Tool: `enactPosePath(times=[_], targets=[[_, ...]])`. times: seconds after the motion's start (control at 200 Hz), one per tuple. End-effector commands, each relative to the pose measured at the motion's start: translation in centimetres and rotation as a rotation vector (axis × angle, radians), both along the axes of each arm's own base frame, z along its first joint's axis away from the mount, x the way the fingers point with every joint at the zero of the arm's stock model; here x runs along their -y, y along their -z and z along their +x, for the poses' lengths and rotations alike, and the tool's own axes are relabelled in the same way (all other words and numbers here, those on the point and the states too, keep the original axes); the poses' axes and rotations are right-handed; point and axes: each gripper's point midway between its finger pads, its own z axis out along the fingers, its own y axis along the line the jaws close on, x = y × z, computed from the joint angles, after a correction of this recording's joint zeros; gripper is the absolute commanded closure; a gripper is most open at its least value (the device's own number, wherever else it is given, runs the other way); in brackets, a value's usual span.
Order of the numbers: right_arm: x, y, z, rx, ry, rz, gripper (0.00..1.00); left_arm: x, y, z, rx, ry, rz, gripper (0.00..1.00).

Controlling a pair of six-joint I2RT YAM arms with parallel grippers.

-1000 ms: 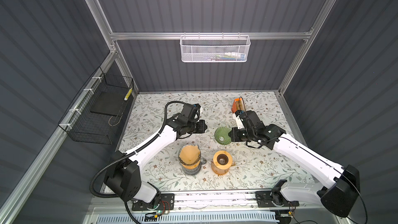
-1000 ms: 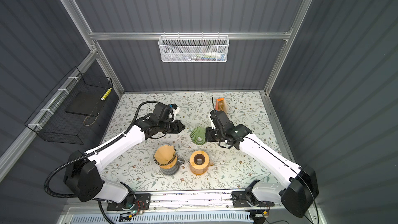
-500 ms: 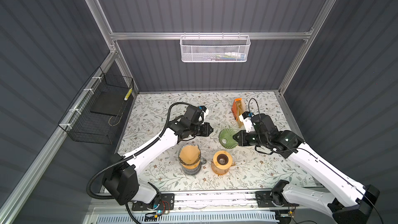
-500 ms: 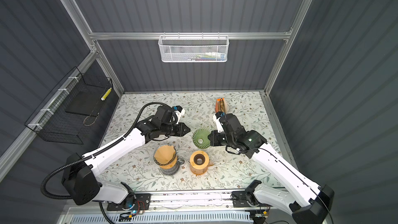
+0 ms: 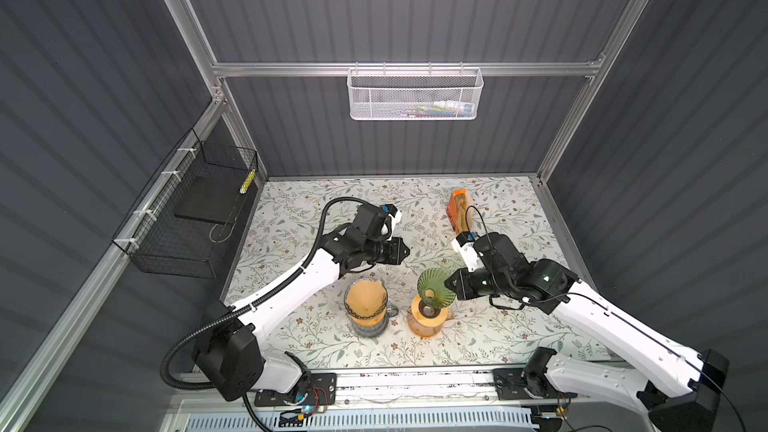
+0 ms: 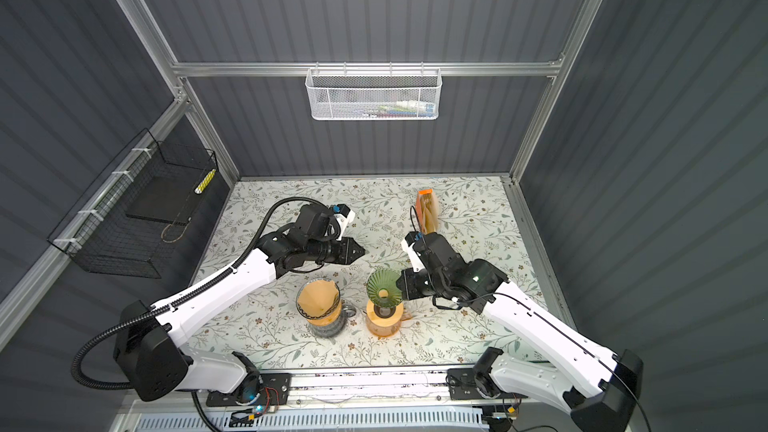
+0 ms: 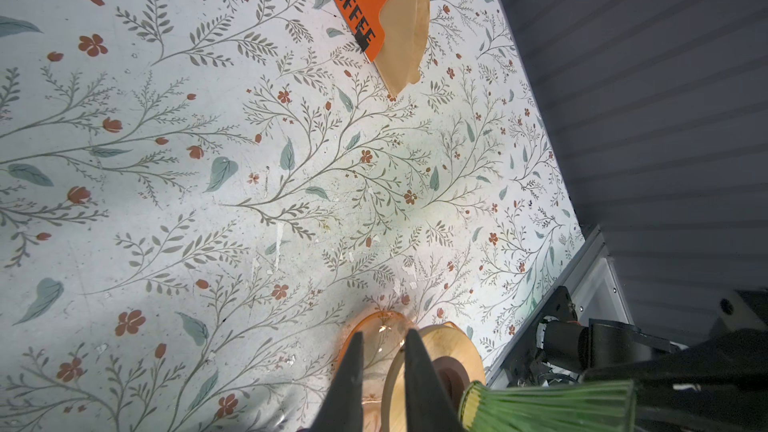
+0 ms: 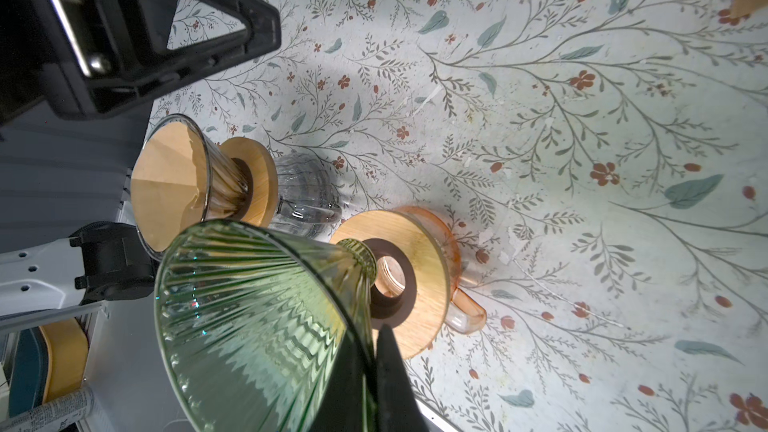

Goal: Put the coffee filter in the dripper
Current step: 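Lift the green dripper and carry it over the orange pitcher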

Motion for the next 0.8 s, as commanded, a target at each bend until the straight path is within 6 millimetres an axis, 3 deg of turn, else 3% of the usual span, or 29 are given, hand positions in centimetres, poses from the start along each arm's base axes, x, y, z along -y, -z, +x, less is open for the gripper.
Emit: enactPosePath(times=[0.0,0.465,0.795], targets=[[0.0,0.8,-0.5,-0.019,-0.005,-0.017,1.0,-0.4,0.0,-0.8,0.003,0.027,0.016,0.8],[0.1,2.9,-1.1,-0.052,-0.01,-0.079,1.0,-0.4,0.8,-1.7,-0.018,0.062,0.008,0.8],[0.2,4.2,-0.8,-0.068,0.024,-0.119,1.0,0.2,0.4,-2.3,-0.023,0.099,-0.032,0.8]])
